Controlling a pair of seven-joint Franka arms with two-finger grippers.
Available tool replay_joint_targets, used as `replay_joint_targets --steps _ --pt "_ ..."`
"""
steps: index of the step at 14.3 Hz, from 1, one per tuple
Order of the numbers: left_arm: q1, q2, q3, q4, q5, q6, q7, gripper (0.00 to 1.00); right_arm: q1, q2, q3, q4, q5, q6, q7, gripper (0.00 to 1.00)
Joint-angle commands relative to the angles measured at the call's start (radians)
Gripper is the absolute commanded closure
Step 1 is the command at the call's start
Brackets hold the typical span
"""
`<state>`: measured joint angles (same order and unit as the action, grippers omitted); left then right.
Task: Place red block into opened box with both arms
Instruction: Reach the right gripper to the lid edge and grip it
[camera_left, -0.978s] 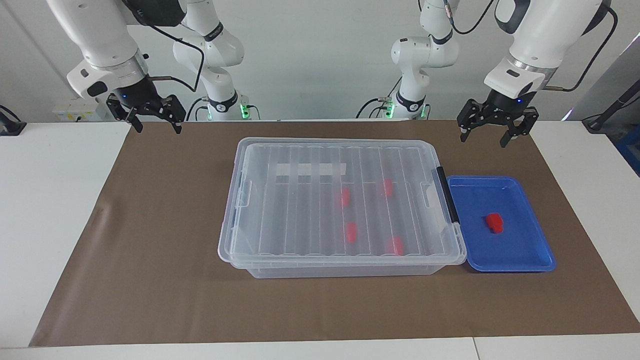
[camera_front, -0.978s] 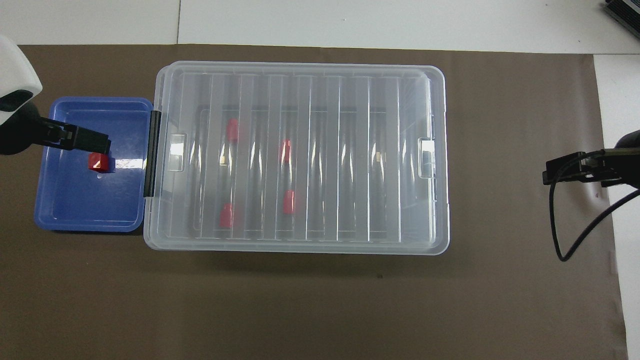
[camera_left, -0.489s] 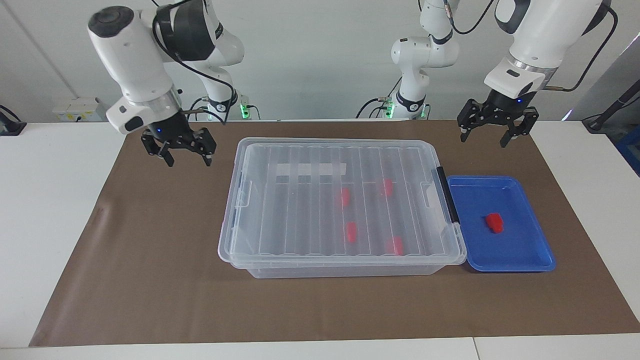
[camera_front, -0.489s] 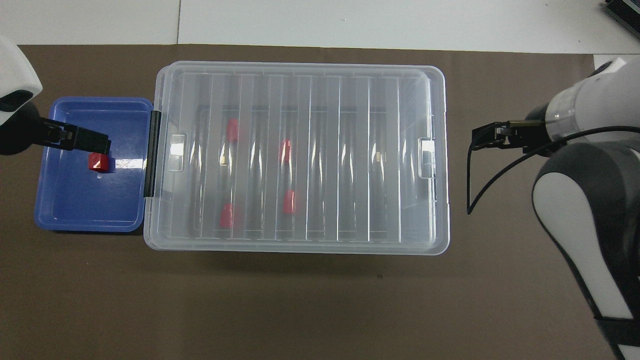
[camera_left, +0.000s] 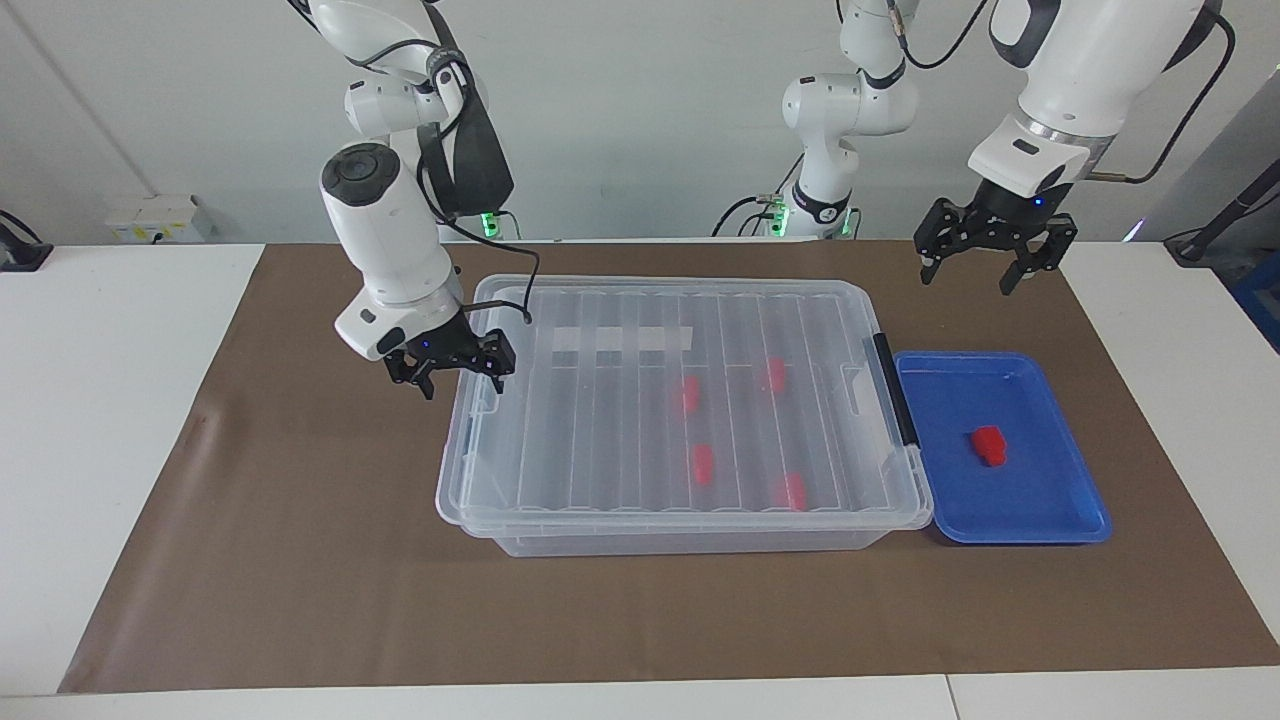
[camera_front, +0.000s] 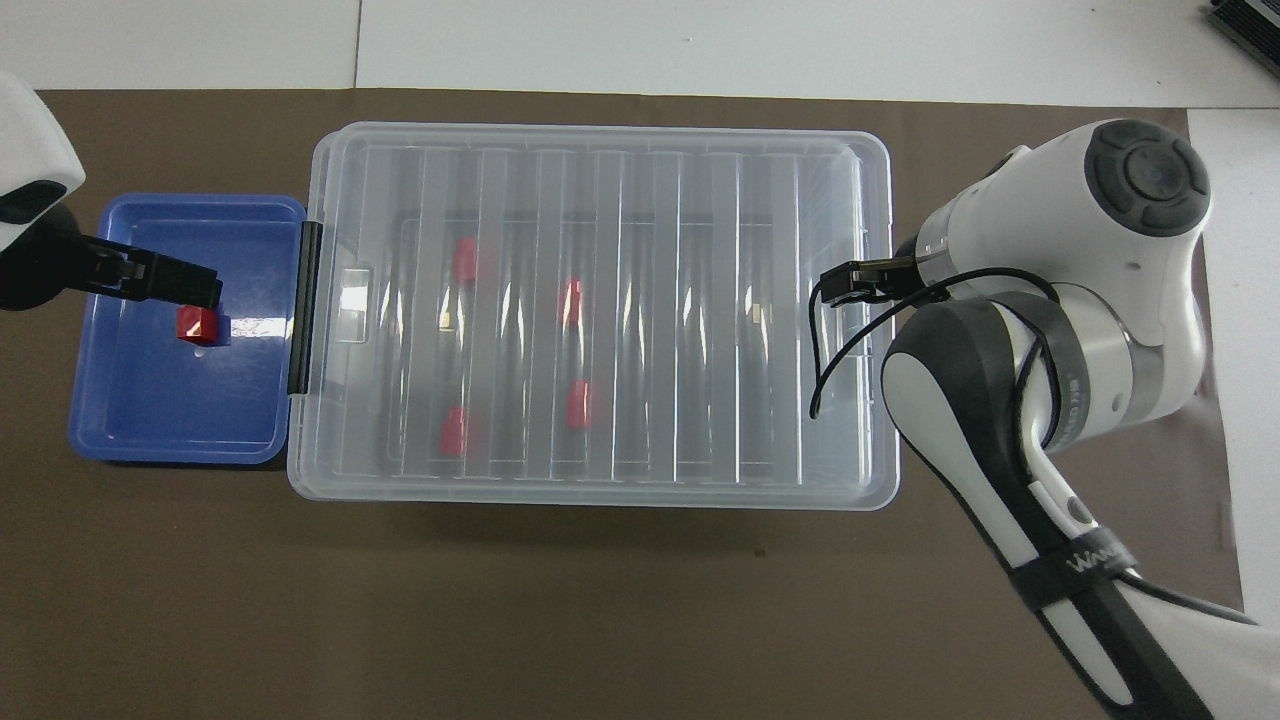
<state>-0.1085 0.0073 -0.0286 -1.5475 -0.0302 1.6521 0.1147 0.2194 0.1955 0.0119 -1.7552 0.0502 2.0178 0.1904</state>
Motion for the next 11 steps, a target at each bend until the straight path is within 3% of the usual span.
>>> replay_joint_targets --steps 1,11 --pt "0.01 -0.032 -0.005 -0.034 -0.002 0.003 -0.003 0.0 0.001 -0.025 -0.001 -0.038 -0.022 0.015 -0.002 0.0" --pt "0.01 -0.032 -0.005 -0.034 -0.002 0.002 -0.003 0.0 -0.035 -0.03 -0.003 -0.053 -0.145 0.005 0.003 0.0"
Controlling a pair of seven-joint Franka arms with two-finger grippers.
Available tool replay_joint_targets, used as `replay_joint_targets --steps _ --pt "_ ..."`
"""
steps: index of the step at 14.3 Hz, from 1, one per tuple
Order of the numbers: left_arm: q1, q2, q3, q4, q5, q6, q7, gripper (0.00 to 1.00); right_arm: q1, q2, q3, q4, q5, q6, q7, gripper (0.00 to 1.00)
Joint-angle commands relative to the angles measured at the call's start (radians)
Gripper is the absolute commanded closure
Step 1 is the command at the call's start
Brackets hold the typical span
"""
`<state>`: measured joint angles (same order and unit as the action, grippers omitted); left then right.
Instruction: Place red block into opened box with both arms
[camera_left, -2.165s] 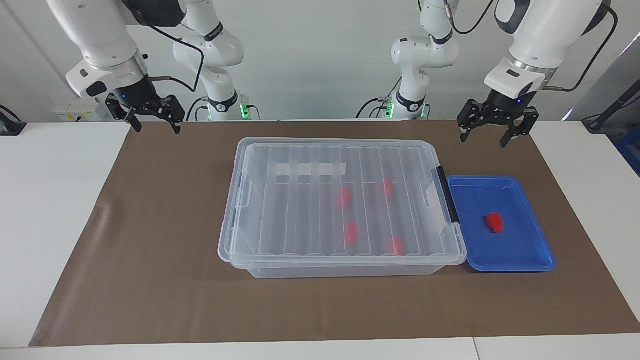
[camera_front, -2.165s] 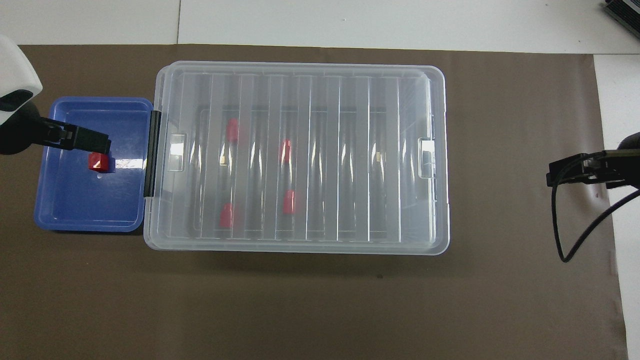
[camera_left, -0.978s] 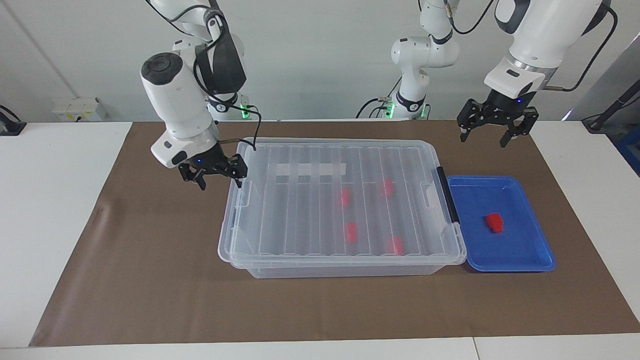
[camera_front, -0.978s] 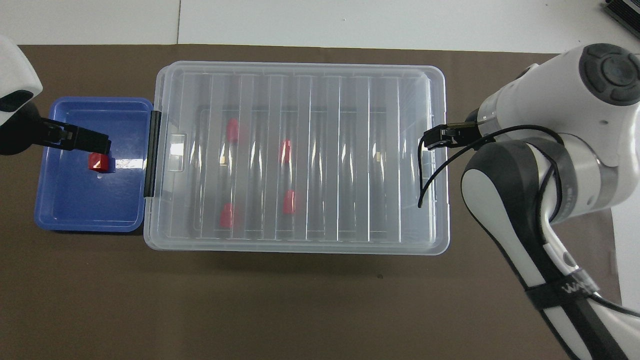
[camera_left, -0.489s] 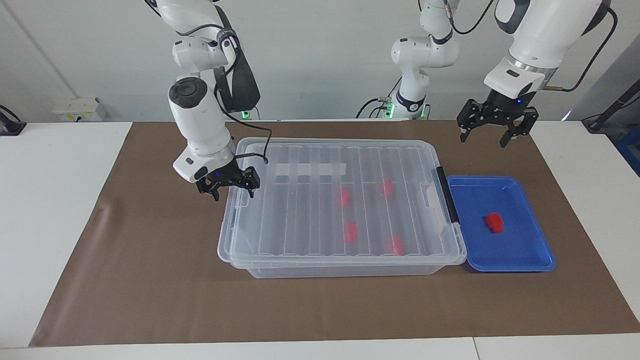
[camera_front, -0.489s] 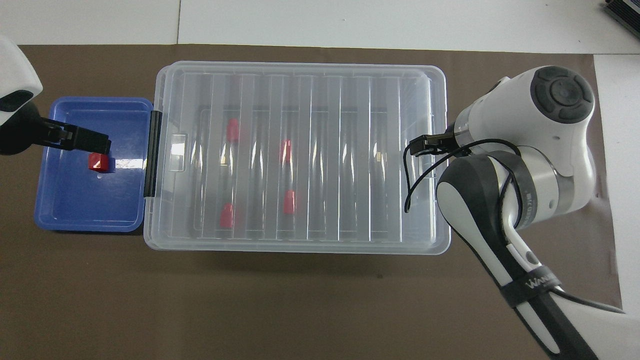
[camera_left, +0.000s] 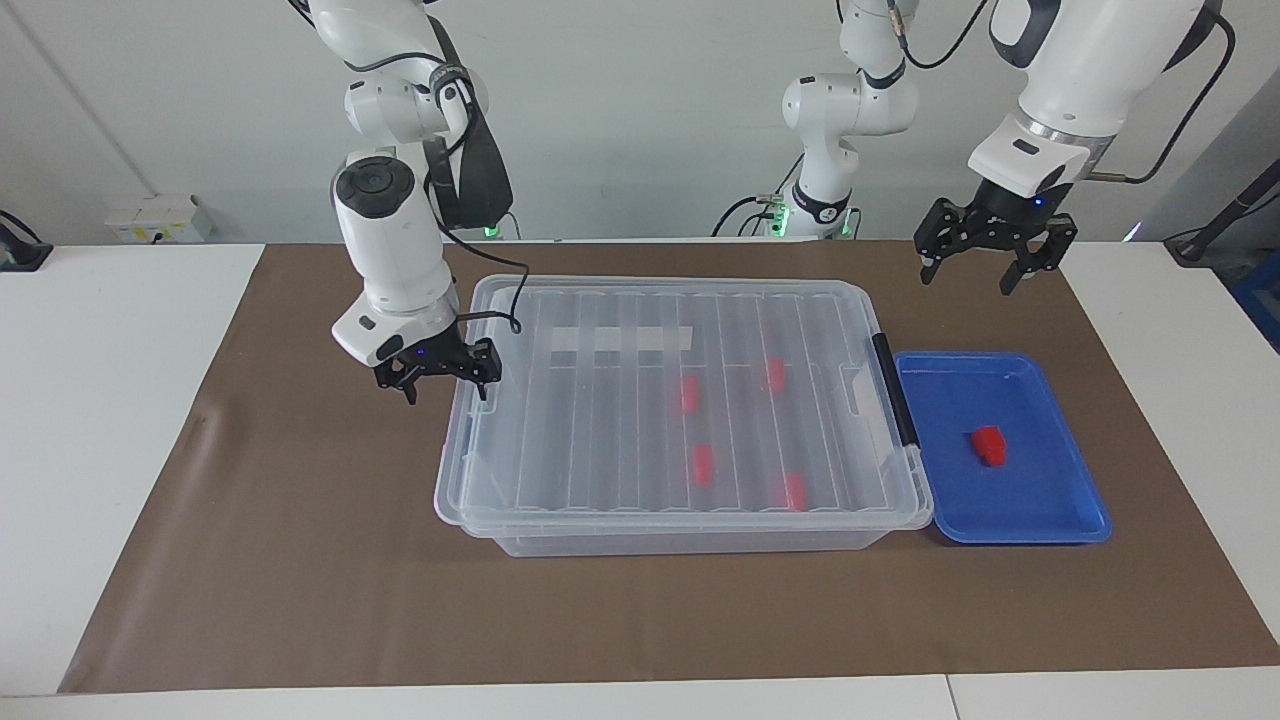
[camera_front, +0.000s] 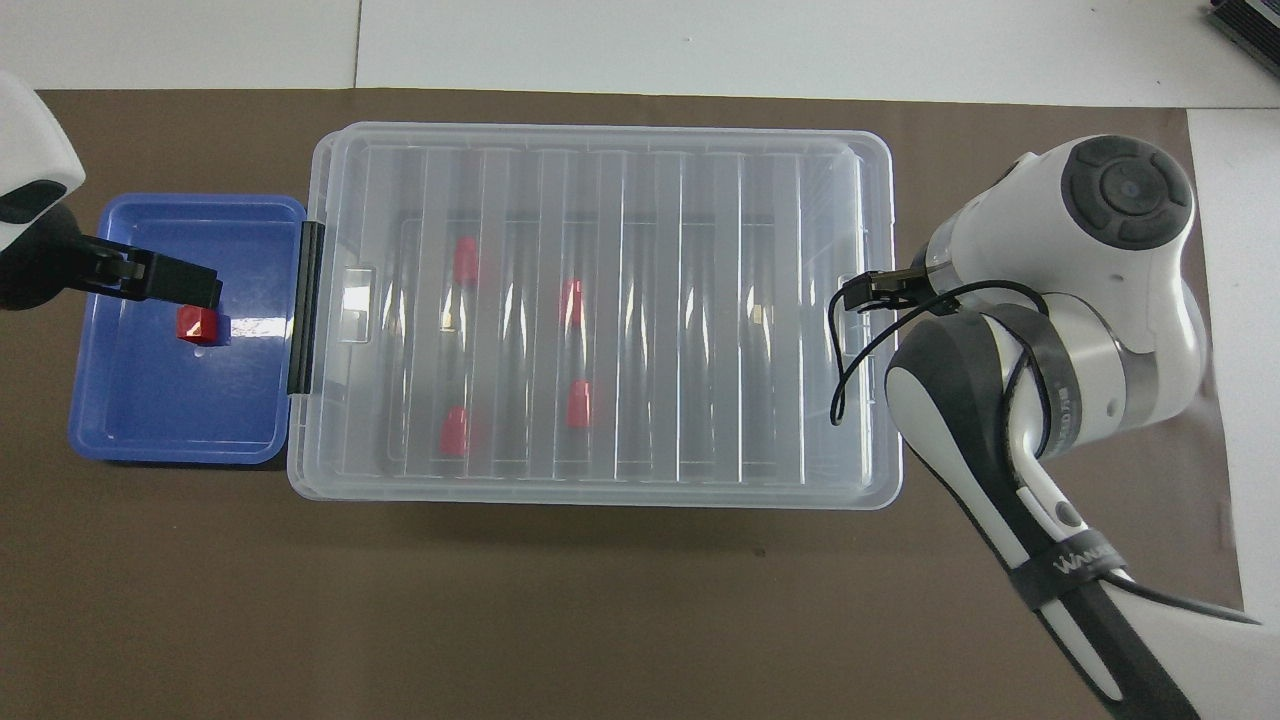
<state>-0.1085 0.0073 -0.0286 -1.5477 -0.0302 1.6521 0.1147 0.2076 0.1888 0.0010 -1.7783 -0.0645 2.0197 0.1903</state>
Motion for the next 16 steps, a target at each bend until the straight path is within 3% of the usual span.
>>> replay_joint_targets --steps 1,16 --pt "0.01 -0.032 -0.005 -0.034 -0.002 0.003 -0.003 0.0 -0.025 -0.023 0.005 -0.029 -0.041 -0.001 0.003 0.0" --pt "0.039 -0.041 -0.004 -0.042 -0.002 -0.018 -0.006 0.0 -0.12 -0.026 0.002 0.007 -0.192 -0.108 -0.008 0.0"
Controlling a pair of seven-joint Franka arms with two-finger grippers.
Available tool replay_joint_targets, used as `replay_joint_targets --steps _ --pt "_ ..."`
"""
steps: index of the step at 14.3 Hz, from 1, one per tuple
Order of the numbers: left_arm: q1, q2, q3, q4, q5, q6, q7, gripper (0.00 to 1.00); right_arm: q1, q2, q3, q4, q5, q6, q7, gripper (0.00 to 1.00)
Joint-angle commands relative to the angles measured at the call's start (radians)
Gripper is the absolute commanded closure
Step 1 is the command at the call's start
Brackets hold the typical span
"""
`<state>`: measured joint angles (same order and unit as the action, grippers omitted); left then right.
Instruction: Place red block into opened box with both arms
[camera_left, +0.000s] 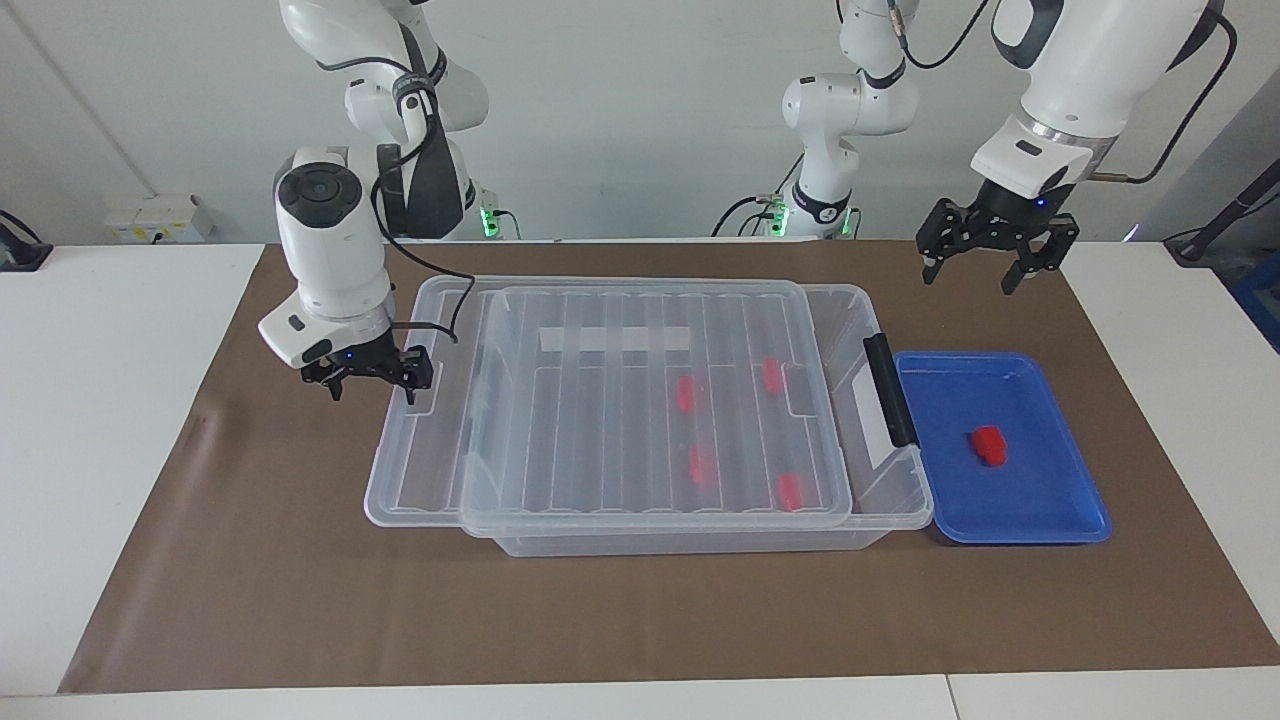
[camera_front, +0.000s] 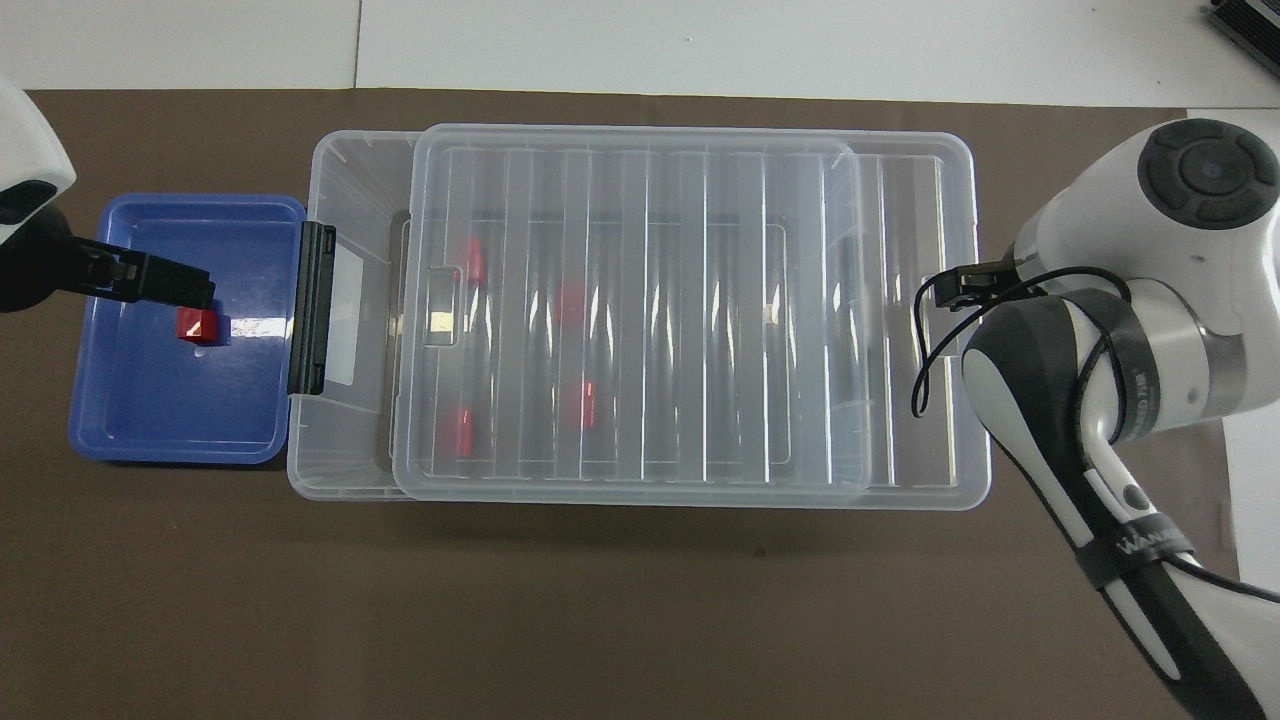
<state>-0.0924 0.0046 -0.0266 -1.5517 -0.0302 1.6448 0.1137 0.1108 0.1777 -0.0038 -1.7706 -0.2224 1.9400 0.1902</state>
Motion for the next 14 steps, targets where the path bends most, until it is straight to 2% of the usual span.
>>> replay_joint_targets --steps 1,3,6,10,14 --pt "0.054 -0.038 -0.006 -0.037 -0.002 -0.011 -0.006 0.0 -0.028 -0.017 0.007 -0.001 -0.034 -0.03 -0.021 0.0" --pt "0.069 -0.04 -0.004 -0.048 0.0 0.015 -0.008 0.0 -0.042 -0.017 0.005 -0.001 -0.037 -0.033 -0.043 0.0" --pt "0.121 -0.072 -0.001 -0.134 0.012 0.113 -0.026 0.0 -0.043 -0.018 0.005 -0.003 -0.072 -0.036 -0.046 0.0" --pt "0.137 -0.115 0.0 -0.339 0.013 0.358 -0.02 0.0 -0.054 -0.018 0.005 -0.003 -0.089 -0.044 -0.048 0.0" --pt "0.152 -0.04 0.0 -0.422 0.013 0.489 -0.029 0.0 -0.06 -0.021 0.005 -0.003 -0.12 -0.062 -0.048 0.0"
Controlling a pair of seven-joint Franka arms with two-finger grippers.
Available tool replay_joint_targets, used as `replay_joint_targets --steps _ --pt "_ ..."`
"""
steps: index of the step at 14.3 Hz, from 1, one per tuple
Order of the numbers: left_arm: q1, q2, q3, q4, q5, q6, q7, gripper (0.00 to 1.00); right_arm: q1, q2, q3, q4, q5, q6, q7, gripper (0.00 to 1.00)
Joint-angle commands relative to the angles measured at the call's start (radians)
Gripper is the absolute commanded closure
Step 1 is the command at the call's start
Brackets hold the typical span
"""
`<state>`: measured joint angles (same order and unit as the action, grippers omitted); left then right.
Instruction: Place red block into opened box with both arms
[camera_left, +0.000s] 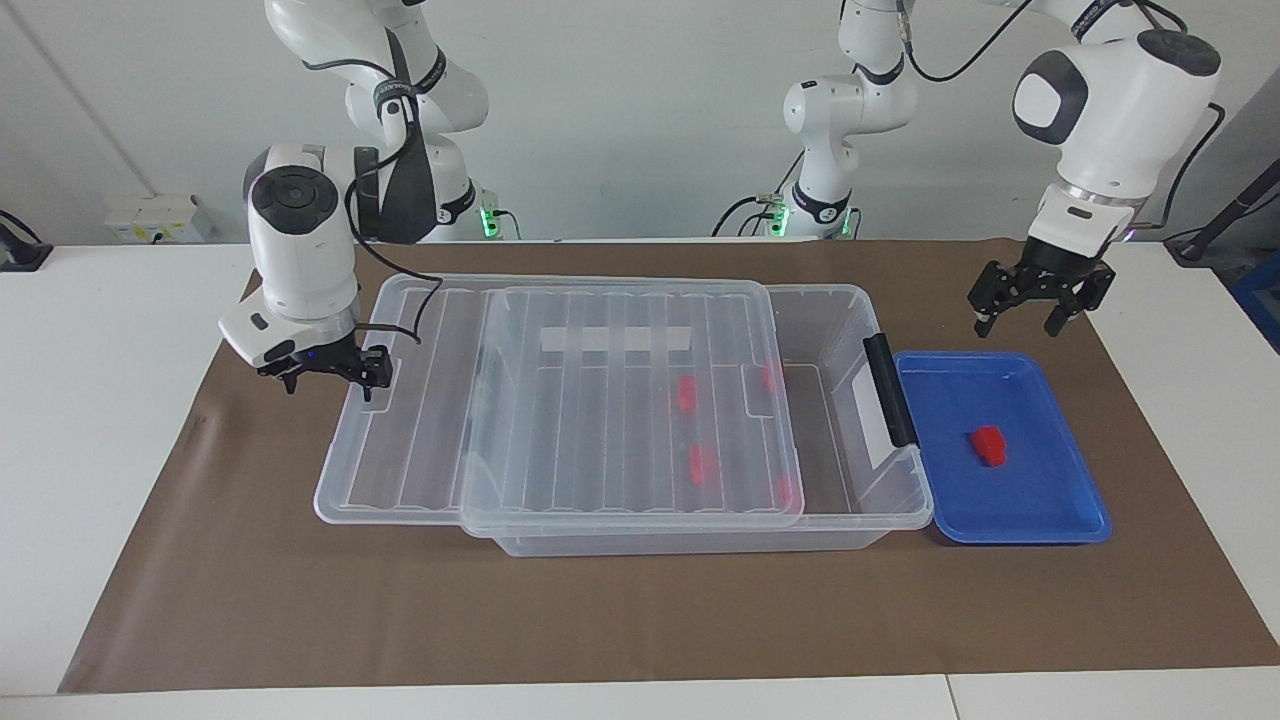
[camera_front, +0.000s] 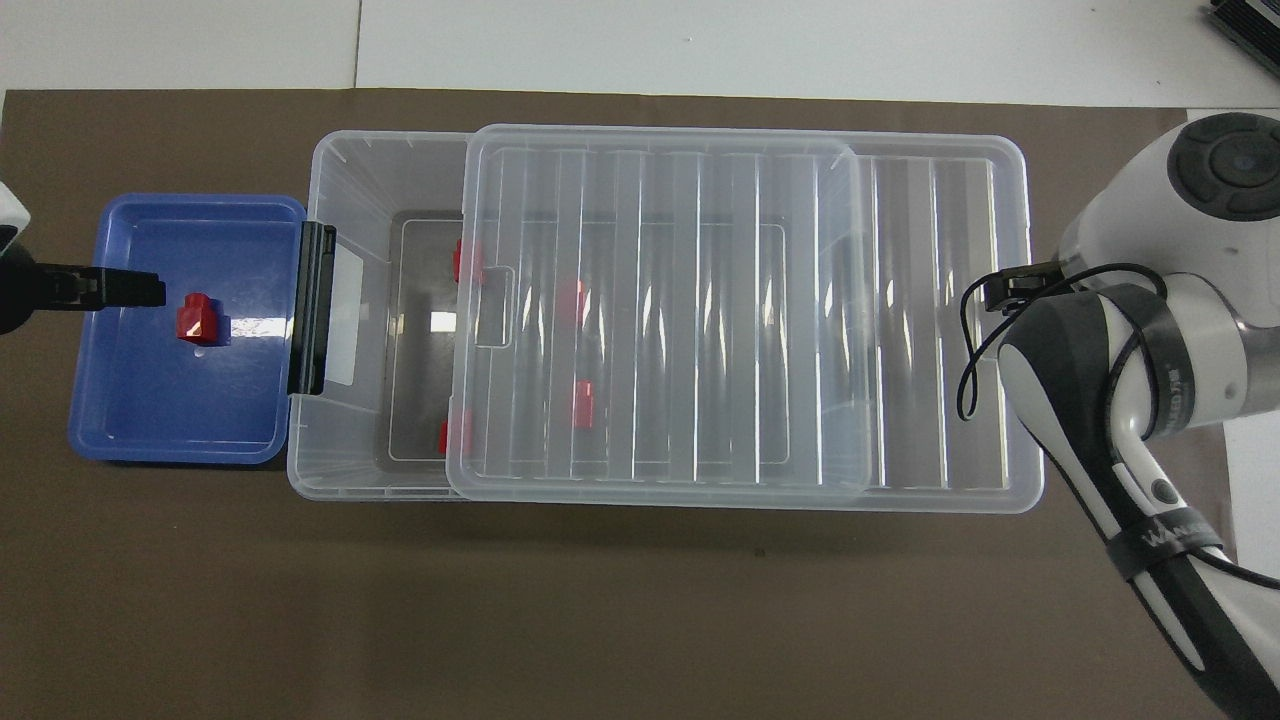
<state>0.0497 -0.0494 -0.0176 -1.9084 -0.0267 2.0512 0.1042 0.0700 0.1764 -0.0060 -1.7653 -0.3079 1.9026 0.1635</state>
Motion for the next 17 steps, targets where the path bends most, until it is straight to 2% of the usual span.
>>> replay_joint_targets --steps 1,11,14,17 --pt "0.015 0.035 -0.009 -0.083 0.01 0.128 -0.02 0.0 -0.027 -0.02 0.007 -0.008 -0.045 -0.027 -0.022 0.0" --pt "0.071 0.266 -0.009 -0.133 0.01 0.443 -0.017 0.0 -0.044 -0.022 0.007 -0.008 -0.094 -0.034 -0.052 0.0" --pt "0.096 0.272 -0.009 -0.165 0.01 0.486 0.014 0.0 -0.044 -0.022 0.007 -0.008 -0.119 -0.036 -0.052 0.0" --pt "0.131 0.287 -0.009 -0.188 0.01 0.539 0.13 0.0 -0.044 -0.023 0.007 -0.011 -0.142 -0.042 -0.052 0.0"
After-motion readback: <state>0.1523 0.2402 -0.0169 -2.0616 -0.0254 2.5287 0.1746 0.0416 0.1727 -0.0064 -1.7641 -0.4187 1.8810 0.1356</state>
